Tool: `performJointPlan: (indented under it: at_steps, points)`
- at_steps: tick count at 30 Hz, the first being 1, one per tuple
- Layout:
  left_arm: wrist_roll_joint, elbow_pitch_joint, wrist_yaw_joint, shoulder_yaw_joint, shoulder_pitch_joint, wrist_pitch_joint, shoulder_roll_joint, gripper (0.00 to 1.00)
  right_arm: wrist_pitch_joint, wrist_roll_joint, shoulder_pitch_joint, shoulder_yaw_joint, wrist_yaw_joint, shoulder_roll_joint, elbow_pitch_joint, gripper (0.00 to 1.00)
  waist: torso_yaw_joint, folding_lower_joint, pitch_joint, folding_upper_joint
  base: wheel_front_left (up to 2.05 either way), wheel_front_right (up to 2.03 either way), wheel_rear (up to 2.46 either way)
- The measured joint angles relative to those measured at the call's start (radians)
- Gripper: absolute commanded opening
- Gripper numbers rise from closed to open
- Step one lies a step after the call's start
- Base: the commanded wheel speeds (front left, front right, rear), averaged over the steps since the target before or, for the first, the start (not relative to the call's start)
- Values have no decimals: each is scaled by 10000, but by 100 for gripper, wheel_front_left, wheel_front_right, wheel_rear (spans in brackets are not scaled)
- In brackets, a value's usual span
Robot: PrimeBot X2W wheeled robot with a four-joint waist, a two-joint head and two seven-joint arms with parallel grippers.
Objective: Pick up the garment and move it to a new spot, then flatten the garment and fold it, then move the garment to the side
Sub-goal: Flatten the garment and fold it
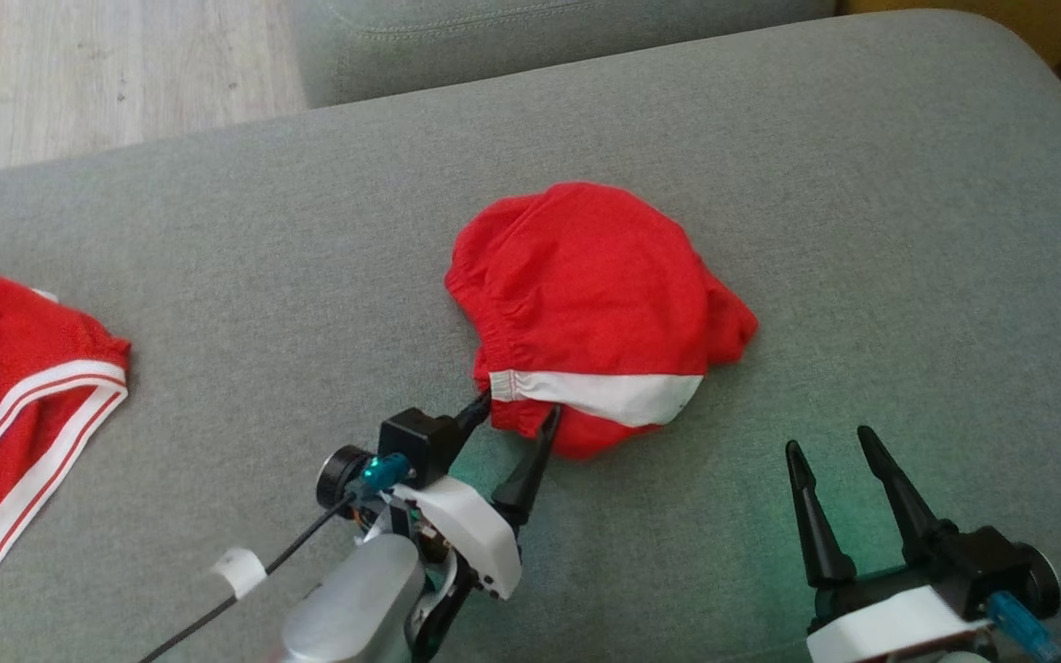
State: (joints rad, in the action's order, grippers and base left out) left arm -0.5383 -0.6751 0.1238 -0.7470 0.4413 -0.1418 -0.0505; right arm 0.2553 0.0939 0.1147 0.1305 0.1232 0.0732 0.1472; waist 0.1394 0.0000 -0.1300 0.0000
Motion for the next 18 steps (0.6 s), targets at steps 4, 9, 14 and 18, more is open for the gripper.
performJointPlan:
  at_steps: [4,9,14,18]
  points:
    - [-17,-6,-8,-355,80,-196,2,100,0,0,5,6,0,-2,56,100,26,-1,109,0,0,0,0]
    - [6,230,-341,-945,107,-263,-2,100,0,0,15,42,0,-6,105,100,80,-1,215,0,0,0,0]
    - [58,945,-621,-1423,267,-119,-4,100,2,0,18,52,0,-10,105,100,132,-1,232,0,0,0,0]
    - [113,1442,-721,-1753,287,107,-4,100,2,0,19,65,0,-12,105,100,186,-1,203,0,0,0,0]
